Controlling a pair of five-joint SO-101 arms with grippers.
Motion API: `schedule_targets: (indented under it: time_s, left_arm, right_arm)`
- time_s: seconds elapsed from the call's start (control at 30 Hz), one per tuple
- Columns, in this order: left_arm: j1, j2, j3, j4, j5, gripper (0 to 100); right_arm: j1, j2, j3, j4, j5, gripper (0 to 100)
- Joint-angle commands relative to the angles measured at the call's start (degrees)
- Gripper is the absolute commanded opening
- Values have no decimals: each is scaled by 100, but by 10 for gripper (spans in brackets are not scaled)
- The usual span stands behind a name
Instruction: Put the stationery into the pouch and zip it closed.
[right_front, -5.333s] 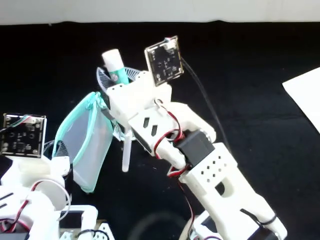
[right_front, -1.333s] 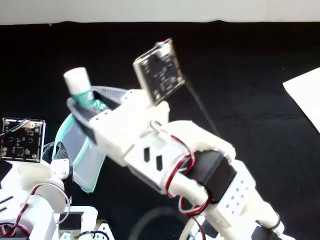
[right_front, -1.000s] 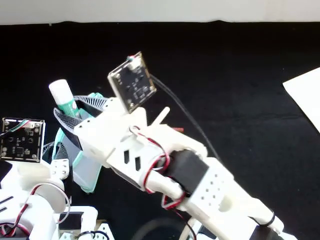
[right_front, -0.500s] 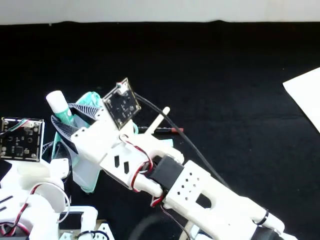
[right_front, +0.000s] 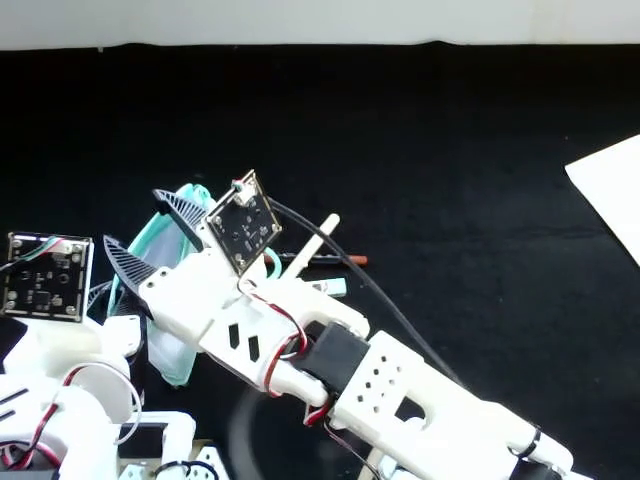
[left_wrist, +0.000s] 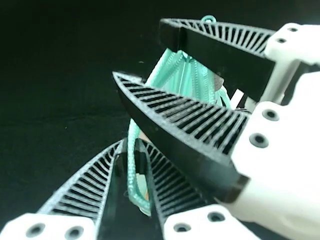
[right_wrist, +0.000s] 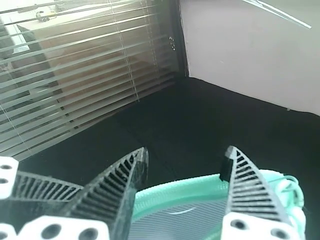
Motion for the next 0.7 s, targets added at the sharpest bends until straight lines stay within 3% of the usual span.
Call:
schedule_targets:
  time_s: [0.0,0.1,0.23,0.43,0.67]
  left_arm:
    - [-57,92,901,185,26,6]
    - [-57,92,892,185,26,6]
    - [-57,92,901,185,26,6]
    - [-57,92,910,185,18,6]
    - [-57,92,910,185,18,6]
  right_arm:
    - [119,-4,-48,-22,9,256]
    - [576,-31,-295,31,0,256]
    - [1789,31,-954,840,-18,256]
    - [3495,31,-1086,1675,-1380,256]
    - [3635,40,418,2316,-1820,256]
